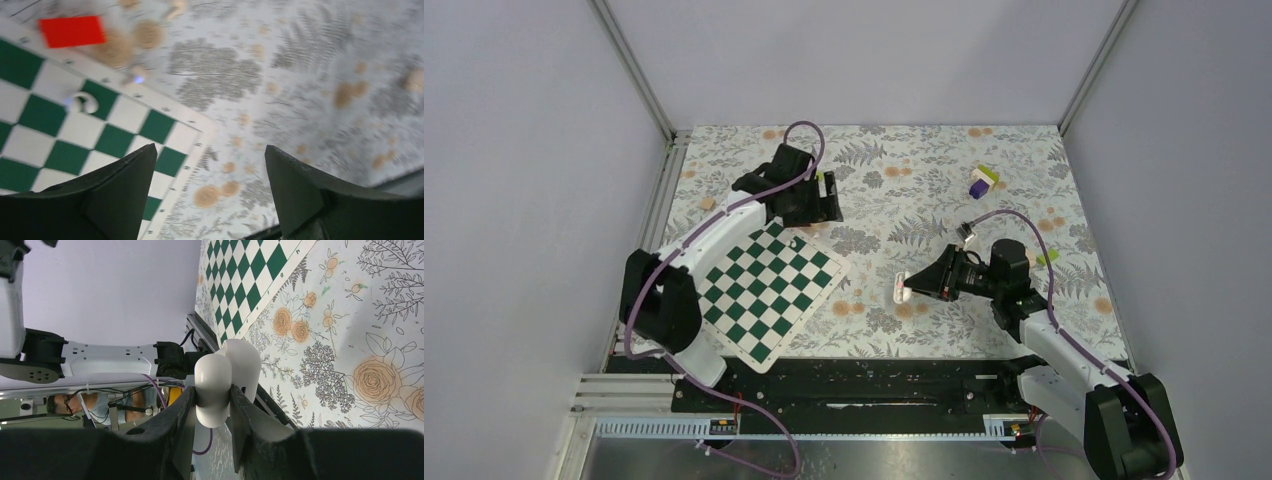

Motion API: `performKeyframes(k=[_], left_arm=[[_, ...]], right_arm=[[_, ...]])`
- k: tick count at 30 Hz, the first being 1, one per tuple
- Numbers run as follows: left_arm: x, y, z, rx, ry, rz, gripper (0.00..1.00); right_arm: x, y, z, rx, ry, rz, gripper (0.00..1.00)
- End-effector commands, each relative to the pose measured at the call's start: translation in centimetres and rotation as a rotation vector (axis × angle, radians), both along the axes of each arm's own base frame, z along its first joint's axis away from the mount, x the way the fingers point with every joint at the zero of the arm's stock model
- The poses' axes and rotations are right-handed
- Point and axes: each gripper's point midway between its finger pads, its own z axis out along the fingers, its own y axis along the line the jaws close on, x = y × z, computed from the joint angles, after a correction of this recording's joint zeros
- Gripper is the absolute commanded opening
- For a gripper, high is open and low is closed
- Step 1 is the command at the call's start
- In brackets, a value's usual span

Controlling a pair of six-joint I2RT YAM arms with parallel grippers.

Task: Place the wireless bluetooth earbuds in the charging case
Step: Pick up the right earbud from the center of the board.

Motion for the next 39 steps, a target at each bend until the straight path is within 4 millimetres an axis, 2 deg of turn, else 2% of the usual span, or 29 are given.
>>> performKeyframes(k=[1, 6, 14, 20, 25, 27, 31, 36, 39], left_arm=[[1.9, 6.2, -4.0, 0.183, 0.051, 0.205, 0.76], [2.9, 9.2, -7.5, 0.134, 0.118, 0.391, 0.51], [5.1, 12.1, -10.2, 0.229, 0.154, 0.481, 0.42], [5.8, 11.6, -12.0, 0.214, 0.209, 0.465, 0.29], [5.3, 11.3, -13.0, 0.204, 0.235, 0.462, 0.27], [5.2, 11.1, -13.3, 0.193, 0.244, 0.461, 0.23], [5.1, 10.9, -13.1, 0.180, 0.244, 0.462, 0.11], [4.6, 10.3, -10.6, 0.126, 0.205, 0.448, 0.10], [3.2, 9.1, -8.9, 0.078, 0.188, 0.417, 0.11]], right_arm=[[-0.3, 0.1, 0.6, 0.007, -0.058, 0.013, 0.00], [-0.3, 0.2, 0.3, 0.007, -0.055, 0.019, 0.00], [-0.3, 0.2, 0.3, 0.010, -0.058, 0.022, 0.00], [-0.4, 0.2, 0.2, 0.013, -0.054, 0.023, 0.00], [-0.5, 0.2, 0.1, 0.012, -0.053, 0.023, 0.00], [-0.5, 0.2, 0.1, 0.012, -0.052, 0.024, 0.00], [-0.5, 0.2, 0.1, 0.014, -0.051, 0.025, 0.00], [-0.4, 0.2, 0.1, 0.013, -0.051, 0.022, 0.00], [-0.4, 0.2, 0.2, 0.013, -0.050, 0.021, 0.00]])
